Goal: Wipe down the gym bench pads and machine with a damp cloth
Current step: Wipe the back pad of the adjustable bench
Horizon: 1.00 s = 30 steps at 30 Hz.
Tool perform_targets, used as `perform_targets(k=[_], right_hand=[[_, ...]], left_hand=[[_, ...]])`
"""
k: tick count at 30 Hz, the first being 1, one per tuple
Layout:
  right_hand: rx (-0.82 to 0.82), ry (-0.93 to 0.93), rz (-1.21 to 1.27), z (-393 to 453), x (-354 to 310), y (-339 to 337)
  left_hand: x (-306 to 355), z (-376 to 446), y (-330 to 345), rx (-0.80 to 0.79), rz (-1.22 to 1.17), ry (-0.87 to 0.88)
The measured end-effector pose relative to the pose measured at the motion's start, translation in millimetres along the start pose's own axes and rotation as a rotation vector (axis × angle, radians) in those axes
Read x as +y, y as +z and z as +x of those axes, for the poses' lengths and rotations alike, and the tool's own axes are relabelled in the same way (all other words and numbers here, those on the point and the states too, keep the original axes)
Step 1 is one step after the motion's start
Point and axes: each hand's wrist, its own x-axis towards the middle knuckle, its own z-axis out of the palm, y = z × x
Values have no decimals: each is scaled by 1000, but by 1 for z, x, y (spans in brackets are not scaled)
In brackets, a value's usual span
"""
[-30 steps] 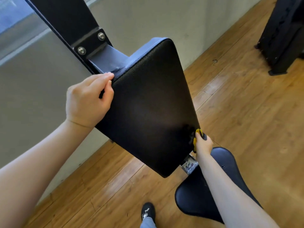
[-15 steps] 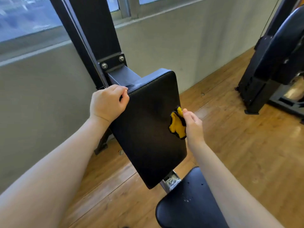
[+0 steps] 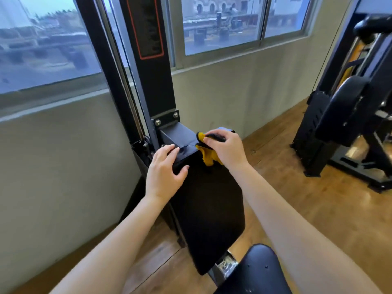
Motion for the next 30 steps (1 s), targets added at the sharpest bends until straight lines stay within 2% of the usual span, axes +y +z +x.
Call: perform_targets(k=[4,7,9,12,14,17,20,23,26,28,30], right_hand=[[-62,-27,-193,13,-20,12],[-163,-108,-366,21,-32,43],[-307,-205,-572,20,-32,74],[-468,-448,-872,0,-23,99],[-440,-518,-837,0,-12,86],[-354,-472,-747,17,4,53],[-240,-333,-784,44,20,22],[-205,-205,-678,58,11,19],[-350,-210,-460,40,-15,49],[-495,-281,-485,22,-20,66],[-523,-272,-537,27,-15,63]], left_hand=[[-5,-9,-9,-85,-119,-450],[-3,-7,-9,-134,-294,-665],[1,-1,-10,-151,-336,-745],[8,2,-16,-248,-194,-697],[10,4,-19,-233,-204,-703],[12,1,-21,-189,-284,-724],[18,-2,-21,-159,-304,-668],[23,2,-26,-124,-352,-656],[24,4,-28,-134,-348,-691],[22,5,-29,-158,-337,-685],[22,5,-33,-183,-325,-683]])
